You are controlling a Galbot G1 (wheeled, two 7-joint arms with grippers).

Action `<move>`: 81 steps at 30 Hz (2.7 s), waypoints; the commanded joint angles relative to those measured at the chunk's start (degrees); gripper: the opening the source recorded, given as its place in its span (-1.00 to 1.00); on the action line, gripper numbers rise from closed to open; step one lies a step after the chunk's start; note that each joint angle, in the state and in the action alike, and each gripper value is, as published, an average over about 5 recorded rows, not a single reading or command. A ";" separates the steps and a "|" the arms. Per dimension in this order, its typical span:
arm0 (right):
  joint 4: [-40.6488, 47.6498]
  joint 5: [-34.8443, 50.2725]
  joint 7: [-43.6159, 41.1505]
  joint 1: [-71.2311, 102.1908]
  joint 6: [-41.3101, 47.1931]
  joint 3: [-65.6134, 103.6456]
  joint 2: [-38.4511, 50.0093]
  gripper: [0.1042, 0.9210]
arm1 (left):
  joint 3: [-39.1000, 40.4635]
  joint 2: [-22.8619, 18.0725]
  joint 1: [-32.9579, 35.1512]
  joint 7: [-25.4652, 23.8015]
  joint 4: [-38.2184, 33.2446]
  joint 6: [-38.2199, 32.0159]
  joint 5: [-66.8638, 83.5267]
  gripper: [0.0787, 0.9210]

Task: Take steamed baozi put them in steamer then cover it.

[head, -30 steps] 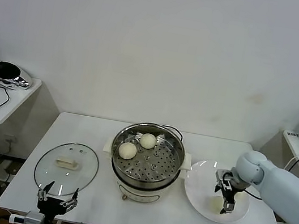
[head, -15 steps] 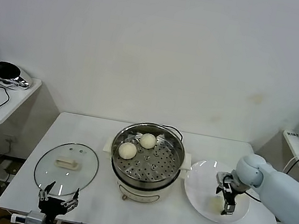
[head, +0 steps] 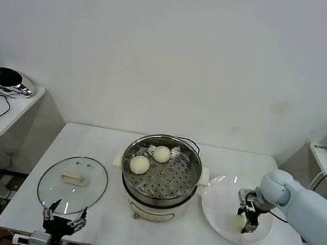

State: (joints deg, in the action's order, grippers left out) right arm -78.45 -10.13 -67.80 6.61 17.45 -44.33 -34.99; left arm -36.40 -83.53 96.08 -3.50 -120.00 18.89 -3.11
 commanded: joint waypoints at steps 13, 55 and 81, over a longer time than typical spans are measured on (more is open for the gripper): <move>6.46 14.85 -8.17 -27.81 -11.26 -3.50 -7.98 0.07 | -0.35 0.23 -0.02 0.37 -0.34 -0.62 -1.72 0.77; -3.13 -2.81 -10.80 -27.67 -54.58 -13.43 -32.92 0.10 | -2.23 -2.28 1.48 1.83 -2.43 -2.07 -2.54 0.77; -5.95 -3.76 -10.37 -24.57 -52.30 -13.69 -33.26 0.17 | -2.06 -2.57 1.25 1.78 -2.60 -2.07 -2.35 0.77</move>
State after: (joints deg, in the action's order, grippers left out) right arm -82.35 -14.44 -78.62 -18.20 -35.89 -58.11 -69.04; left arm -38.47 -86.13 97.33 -1.69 -122.61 16.79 -5.45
